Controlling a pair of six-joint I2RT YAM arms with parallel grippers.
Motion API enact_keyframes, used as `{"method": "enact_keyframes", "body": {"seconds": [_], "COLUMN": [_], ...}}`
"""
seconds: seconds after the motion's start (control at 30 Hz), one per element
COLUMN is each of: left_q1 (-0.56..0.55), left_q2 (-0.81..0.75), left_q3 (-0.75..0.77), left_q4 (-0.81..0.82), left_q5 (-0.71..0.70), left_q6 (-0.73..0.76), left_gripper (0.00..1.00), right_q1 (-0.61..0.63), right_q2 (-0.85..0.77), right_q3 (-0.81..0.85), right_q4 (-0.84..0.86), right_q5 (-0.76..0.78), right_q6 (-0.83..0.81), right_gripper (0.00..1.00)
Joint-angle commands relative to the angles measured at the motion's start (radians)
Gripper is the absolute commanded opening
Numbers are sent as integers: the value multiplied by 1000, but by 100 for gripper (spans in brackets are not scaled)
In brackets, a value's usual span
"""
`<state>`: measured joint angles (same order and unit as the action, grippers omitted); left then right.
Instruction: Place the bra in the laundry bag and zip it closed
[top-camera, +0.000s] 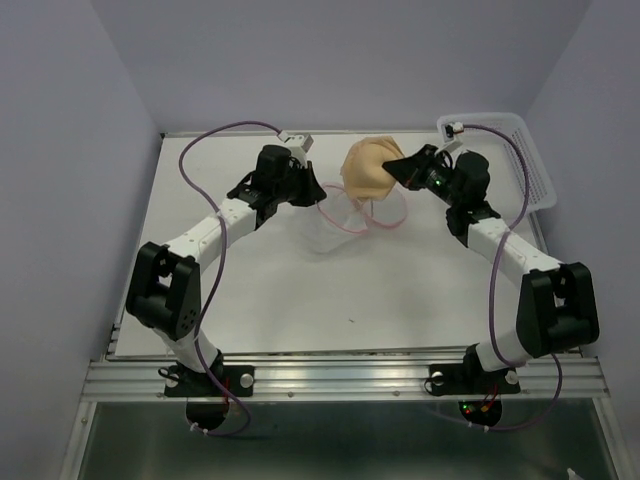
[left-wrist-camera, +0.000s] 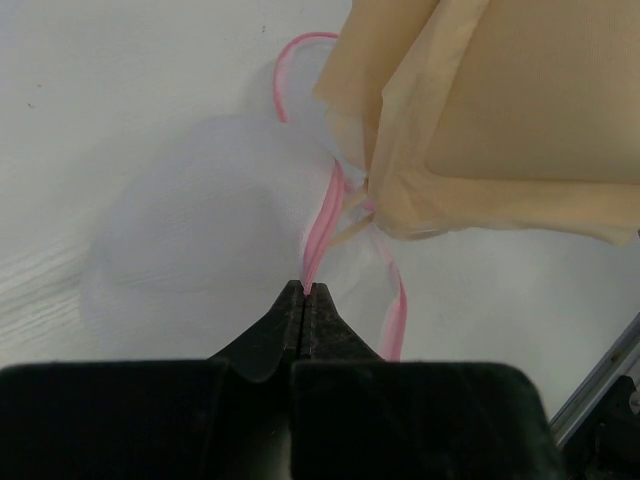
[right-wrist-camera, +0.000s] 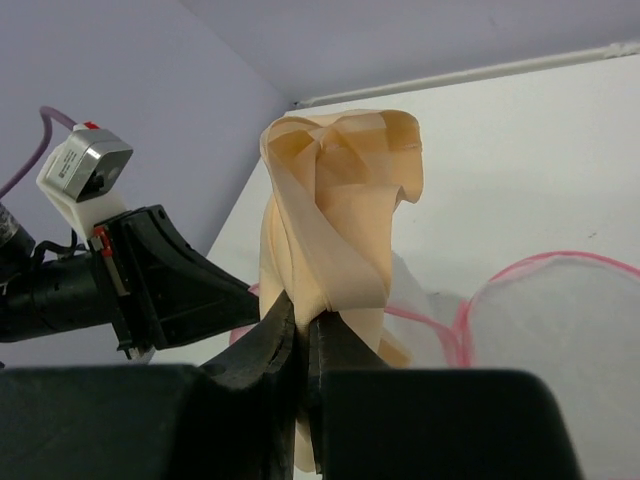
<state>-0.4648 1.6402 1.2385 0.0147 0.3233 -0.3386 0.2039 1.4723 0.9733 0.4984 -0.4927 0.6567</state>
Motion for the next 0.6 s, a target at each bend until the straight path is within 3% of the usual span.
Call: {"method": "enact_keyframes", "body": {"seconds": [0.0, 0.17, 0.57], "left_q1": [-5, -9, -9], "left_q2": [4, 50, 38], "left_q3": [39, 44, 53], "left_q4": [25, 31, -13], "left_q5": [20, 20, -76], "left_q6": [-36, -79, -146], "left_gripper": [0, 0, 0], "right_q1": [20, 115, 178], "right_q2": [19, 121, 115], "right_q3": [-51, -107, -199], "right_q4": [196, 302, 223], "right_q5": [-72, -125, -18], "right_q6": [67, 116, 37], "right_gripper": [1, 1, 1]}}
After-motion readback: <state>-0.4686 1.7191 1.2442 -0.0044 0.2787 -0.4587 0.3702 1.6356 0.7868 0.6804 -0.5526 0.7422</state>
